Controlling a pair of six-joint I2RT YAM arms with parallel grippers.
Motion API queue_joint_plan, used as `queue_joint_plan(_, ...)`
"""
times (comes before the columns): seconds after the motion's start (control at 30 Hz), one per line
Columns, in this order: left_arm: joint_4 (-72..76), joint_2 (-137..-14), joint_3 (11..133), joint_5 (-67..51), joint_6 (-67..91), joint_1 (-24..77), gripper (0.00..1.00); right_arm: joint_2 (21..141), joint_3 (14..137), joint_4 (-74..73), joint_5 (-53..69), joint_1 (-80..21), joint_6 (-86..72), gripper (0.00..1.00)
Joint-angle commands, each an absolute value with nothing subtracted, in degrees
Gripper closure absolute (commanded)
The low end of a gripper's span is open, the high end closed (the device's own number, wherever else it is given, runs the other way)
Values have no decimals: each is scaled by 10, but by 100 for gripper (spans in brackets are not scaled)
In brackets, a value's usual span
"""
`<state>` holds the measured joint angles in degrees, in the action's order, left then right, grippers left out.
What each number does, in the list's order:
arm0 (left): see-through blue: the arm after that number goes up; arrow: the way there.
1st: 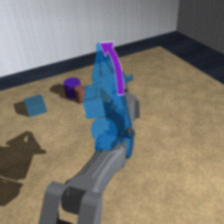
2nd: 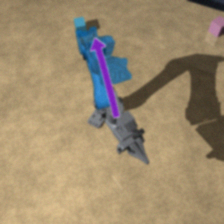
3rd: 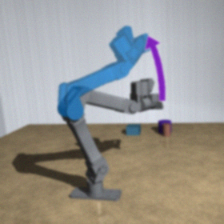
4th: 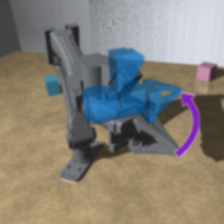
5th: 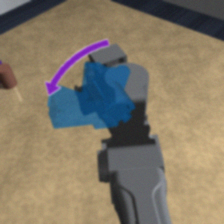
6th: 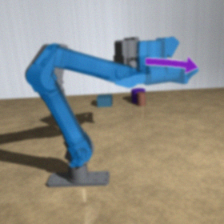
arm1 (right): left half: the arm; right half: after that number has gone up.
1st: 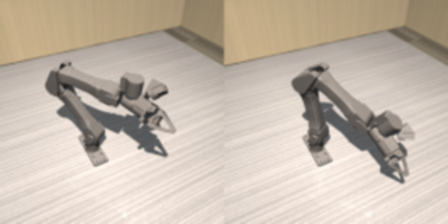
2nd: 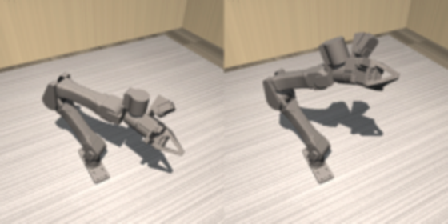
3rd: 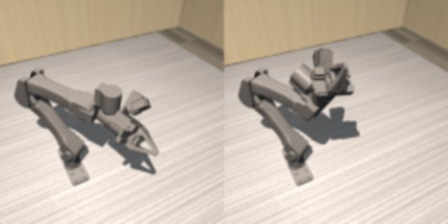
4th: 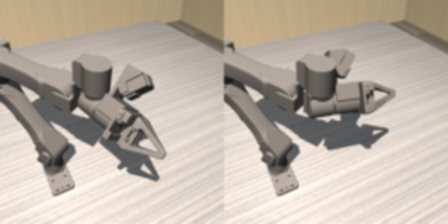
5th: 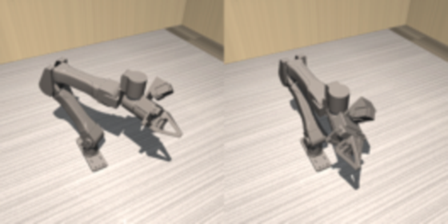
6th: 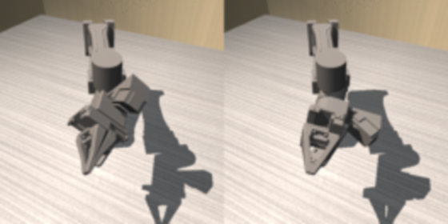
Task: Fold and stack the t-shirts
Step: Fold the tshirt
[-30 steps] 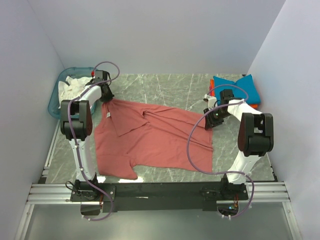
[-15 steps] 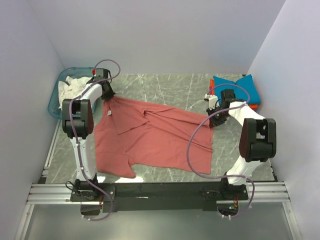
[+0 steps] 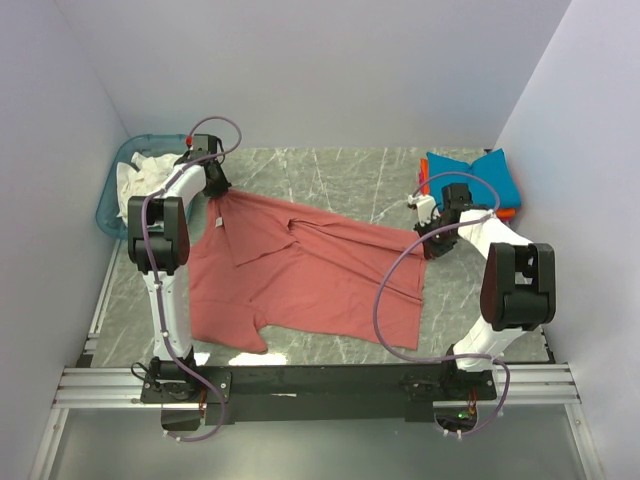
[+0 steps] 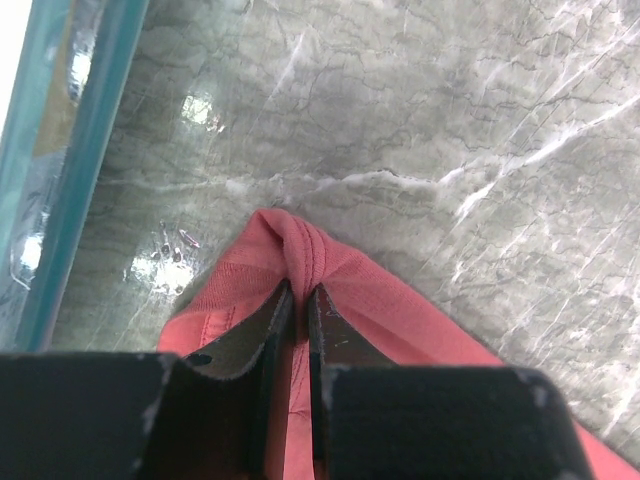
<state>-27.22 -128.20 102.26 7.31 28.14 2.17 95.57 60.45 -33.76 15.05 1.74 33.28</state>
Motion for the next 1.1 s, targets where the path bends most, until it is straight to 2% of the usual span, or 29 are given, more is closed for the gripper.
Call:
queue_joint_plan(0.0, -260, -1277, 1051, 80, 273, 17, 86, 925, 585, -331, 142, 17, 360, 100)
queue_joint_plan(0.1, -258, -1275, 1049, 75, 272, 16, 86, 930, 577, -330, 148, 17, 366, 100)
queue_joint_plan(0.17, -255, -1273, 1046, 72, 272, 16, 86, 926, 577, -330, 153, 18, 366, 82)
queue_joint_plan(0.2, -255, -1273, 1044, 70, 272, 17, 86, 922, 581, -329, 156, 18, 362, 69)
queue_joint_plan(0.3, -251, -1268, 1041, 66, 269, 17, 86, 907, 606, -321, 165, 32, 336, 60)
queue_joint_plan(0.67, -242, -1259, 1026, 50, 268, 16, 86, 1014, 710, -310, 212, 41, 217, 61)
queue_joint_plan(1.07, -233, -1263, 1016, 42, 269, 17, 86, 1046, 710, -293, 171, 41, 197, 60)
